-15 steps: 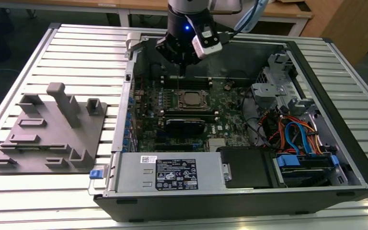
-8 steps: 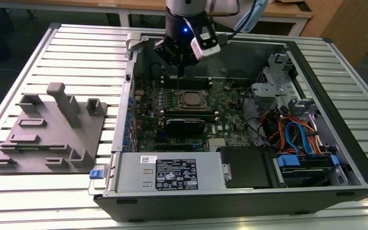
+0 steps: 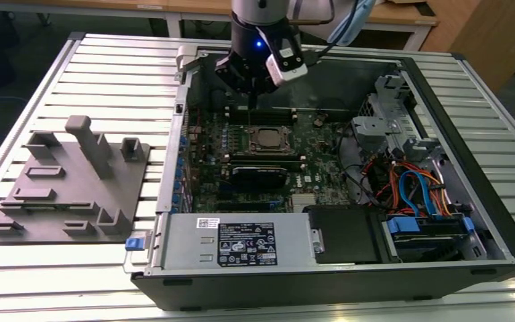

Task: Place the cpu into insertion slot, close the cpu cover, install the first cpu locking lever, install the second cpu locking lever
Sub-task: 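Install the first cpu locking lever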

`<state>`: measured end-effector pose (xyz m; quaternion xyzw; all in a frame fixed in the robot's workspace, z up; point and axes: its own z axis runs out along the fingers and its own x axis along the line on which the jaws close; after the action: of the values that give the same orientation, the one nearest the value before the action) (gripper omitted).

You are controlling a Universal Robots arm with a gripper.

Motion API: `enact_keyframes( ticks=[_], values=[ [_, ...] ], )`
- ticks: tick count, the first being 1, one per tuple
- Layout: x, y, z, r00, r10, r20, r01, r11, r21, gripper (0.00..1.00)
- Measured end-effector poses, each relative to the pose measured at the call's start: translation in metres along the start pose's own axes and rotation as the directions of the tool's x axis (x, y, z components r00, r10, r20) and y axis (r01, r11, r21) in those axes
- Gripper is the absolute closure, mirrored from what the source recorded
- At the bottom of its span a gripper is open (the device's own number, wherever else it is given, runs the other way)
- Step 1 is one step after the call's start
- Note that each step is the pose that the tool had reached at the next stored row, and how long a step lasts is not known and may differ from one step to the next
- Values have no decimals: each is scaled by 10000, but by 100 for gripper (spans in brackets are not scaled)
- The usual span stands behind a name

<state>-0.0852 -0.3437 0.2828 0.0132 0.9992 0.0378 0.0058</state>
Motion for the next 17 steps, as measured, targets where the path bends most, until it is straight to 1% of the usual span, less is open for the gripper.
enact_keyframes(
  ticks=[2,4,12,15,17],
  values=[
    [1,-1,6,10000,0,-5,0,10000,2,89],
    [1,-5,62,10000,1,-4,-1,10000,1,89],
    [2,-6,75,10000,1,-2,-1,10000,-2,89],
    [10,-7,95,10000,2,-3,-2,10000,0,89],
    [28,-7,110,10000,1,-4,-1,10000,0,89]
  ],
)
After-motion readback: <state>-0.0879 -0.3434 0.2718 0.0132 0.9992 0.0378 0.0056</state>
